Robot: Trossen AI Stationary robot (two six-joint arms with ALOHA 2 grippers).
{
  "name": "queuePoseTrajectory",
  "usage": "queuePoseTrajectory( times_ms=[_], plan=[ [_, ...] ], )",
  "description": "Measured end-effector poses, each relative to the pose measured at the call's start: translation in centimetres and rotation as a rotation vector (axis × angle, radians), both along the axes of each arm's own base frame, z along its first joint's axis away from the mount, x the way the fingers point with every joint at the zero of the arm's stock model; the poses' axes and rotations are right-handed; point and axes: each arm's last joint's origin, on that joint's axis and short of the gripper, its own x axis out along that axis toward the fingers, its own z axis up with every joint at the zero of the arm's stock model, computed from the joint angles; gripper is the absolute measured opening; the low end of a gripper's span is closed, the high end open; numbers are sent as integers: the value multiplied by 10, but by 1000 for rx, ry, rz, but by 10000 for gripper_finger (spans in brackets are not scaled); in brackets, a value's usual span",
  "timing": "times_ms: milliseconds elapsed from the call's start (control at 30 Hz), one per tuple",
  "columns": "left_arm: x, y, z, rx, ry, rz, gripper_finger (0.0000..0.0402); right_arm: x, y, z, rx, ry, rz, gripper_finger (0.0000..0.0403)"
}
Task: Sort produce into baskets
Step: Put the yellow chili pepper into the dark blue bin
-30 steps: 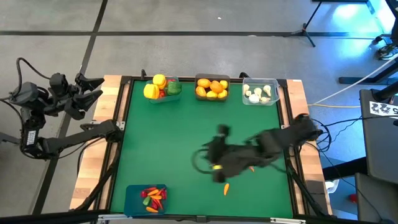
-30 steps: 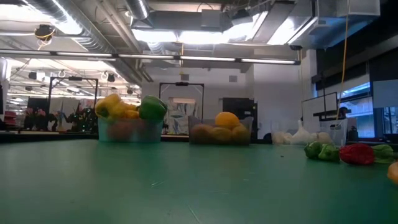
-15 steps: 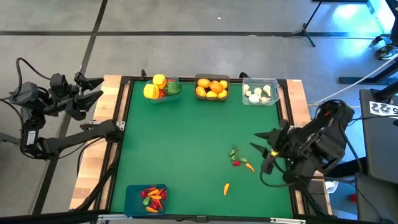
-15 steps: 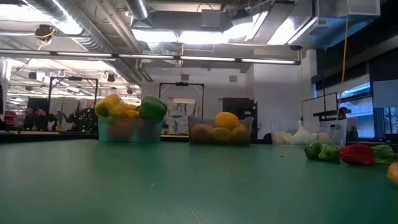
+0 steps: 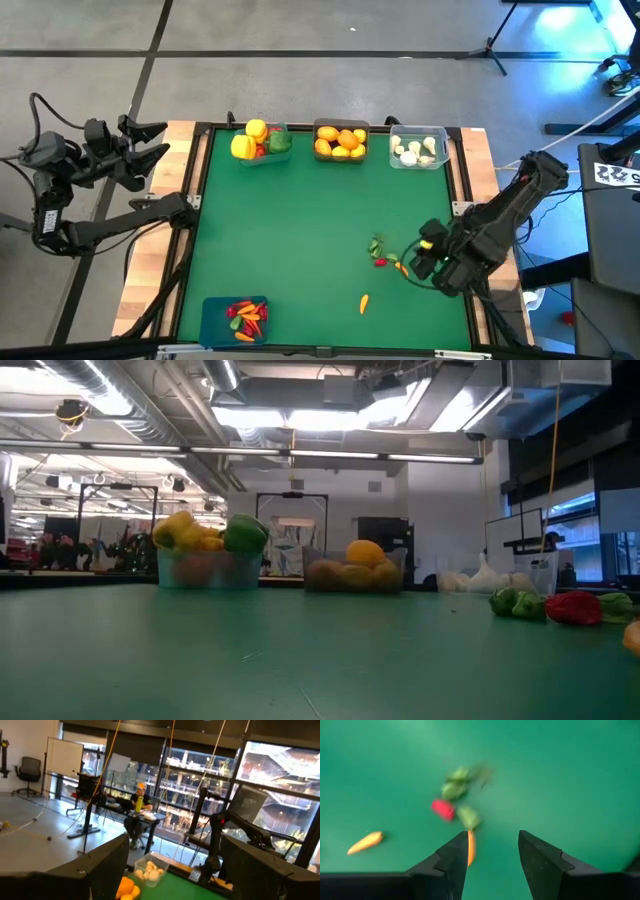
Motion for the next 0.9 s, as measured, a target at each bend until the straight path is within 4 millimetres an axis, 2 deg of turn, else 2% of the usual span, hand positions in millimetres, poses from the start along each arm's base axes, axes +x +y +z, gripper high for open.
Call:
queuePoseTrajectory(
  times_ms=[133, 267, 433, 667, 767, 900],
  plan=[
    [0, 0, -3, -17, 26, 4, 308, 12, 10, -25, 171, 39, -3, 170],
    [1, 0, -4, -24, 37, 5, 308, 26, 10, -51, 319, 166, 11, 177],
    [1, 0, -4, -24, 37, 5, 308, 51, 3, -74, 456, 215, 50, 239],
    [1, 0, -4, -31, 33, 3, 308, 72, -18, -93, 412, 286, 71, 348],
    [1, 0, -4, -33, 32, 3, 308, 78, -21, -102, 394, 327, 113, 366],
    [1, 0, -4, -33, 32, 3, 308, 82, -20, -117, 359, 376, 144, 365]
  ],
)
